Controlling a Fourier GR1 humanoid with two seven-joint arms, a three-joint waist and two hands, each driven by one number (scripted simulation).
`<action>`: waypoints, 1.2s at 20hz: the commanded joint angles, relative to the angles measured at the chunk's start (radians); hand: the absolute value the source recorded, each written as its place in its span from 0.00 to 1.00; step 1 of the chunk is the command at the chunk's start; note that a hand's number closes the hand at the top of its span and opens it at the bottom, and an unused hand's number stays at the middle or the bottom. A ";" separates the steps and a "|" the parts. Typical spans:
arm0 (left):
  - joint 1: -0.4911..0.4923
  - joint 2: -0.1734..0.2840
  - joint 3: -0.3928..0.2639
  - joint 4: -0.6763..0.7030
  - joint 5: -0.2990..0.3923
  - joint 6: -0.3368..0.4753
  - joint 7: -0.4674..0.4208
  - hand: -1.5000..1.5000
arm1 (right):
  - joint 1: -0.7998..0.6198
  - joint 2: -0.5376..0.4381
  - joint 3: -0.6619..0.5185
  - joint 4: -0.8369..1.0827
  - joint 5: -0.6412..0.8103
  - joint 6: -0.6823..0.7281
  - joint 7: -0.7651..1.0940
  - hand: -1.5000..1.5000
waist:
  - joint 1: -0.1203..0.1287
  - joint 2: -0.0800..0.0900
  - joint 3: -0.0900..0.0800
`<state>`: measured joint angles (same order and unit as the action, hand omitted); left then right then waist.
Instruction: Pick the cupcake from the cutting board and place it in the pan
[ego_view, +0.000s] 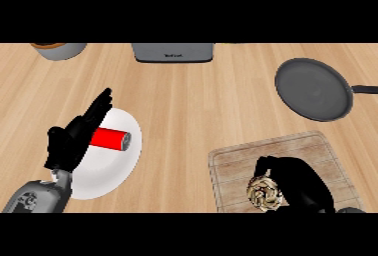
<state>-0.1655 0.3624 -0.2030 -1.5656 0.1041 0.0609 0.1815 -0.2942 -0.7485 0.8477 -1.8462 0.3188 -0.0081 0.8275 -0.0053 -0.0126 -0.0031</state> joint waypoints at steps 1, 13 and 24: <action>0.031 -0.005 0.006 -0.014 0.003 0.004 -0.004 0.50 | 0.007 -0.023 0.046 -0.124 0.197 -0.102 -0.115 1.00 | -0.008 0.001 0.004; 0.066 -0.040 -0.010 -0.064 -0.046 0.016 0.007 0.50 | 0.247 -0.174 -0.181 -0.388 0.434 -0.413 -0.179 1.00 | -0.009 0.009 0.004; -0.013 -0.048 0.044 0.023 -0.034 -0.056 0.005 0.50 | 0.190 -0.059 -0.491 -0.061 0.004 -0.463 -0.501 1.00 | 0.008 0.016 0.004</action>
<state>-0.1608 0.3394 -0.1540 -1.5816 0.0824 0.0119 0.1920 -0.0773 -0.8079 0.4759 -2.0153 0.4880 -0.4836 0.4606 0.0008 0.0022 0.0011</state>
